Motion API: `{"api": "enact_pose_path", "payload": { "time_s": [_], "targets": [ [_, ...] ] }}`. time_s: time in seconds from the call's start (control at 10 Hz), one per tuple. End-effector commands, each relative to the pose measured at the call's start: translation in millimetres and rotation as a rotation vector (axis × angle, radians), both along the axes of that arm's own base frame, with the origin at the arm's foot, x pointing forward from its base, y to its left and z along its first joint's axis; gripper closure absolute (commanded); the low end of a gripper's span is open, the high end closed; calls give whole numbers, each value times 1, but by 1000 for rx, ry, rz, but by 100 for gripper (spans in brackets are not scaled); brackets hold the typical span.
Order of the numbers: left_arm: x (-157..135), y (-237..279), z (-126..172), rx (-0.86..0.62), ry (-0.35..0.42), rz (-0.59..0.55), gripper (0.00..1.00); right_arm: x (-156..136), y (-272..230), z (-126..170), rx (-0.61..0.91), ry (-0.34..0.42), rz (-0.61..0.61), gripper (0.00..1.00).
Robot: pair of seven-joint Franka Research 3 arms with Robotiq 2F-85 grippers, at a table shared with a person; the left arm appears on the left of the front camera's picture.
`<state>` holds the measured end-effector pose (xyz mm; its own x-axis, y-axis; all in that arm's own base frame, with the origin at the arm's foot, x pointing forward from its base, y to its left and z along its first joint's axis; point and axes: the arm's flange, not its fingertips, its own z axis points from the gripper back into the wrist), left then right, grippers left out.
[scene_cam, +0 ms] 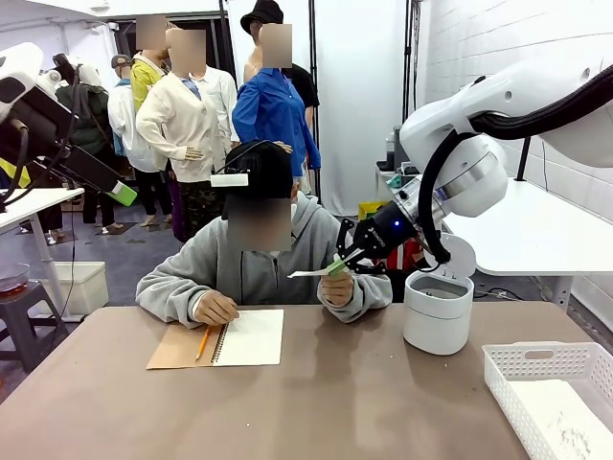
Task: Sort the paper based on its condition.
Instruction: If a person hands you a paper, place it in the Organizing basket , and if it's crumpled, put it in the Trash can.
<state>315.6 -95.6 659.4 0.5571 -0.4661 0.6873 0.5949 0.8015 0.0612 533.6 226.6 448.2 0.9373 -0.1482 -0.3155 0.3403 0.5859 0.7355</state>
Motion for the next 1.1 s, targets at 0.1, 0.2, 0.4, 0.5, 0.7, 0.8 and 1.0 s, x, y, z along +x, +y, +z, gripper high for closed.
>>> {"api": "enact_pose_path", "payload": {
  "time_s": [0.1, 0.2, 0.4, 0.5, 0.7, 0.8, 1.0],
  "targets": [
    [0, 0, 0, -22, 10, 3, 0, -1, -1, 5, 70, 1, 14, 100],
    [0, 0, 0, -22, 10, 3, 0, -2, -2, 7, 84, -8, 15, 100],
    [0, 0, 0, -22, 10, 3, 0, -5, -4, 18, 86, -44, 42, 100],
    [0, 0, 0, -22, 10, 3, 0, -8, -5, 24, 15, -34, 106, 100],
    [0, 0, 0, -22, 10, 3, 0, -15, -15, 53, -23, -97, 231, 100],
    [0, 0, 0, -22, 10, 3, 0, -23, -26, 73, -86, -140, 282, 100],
    [0, 0, 0, -22, 10, 3, 0, -42, -50, 115, -200, -258, 386, 100]
  ]
}}
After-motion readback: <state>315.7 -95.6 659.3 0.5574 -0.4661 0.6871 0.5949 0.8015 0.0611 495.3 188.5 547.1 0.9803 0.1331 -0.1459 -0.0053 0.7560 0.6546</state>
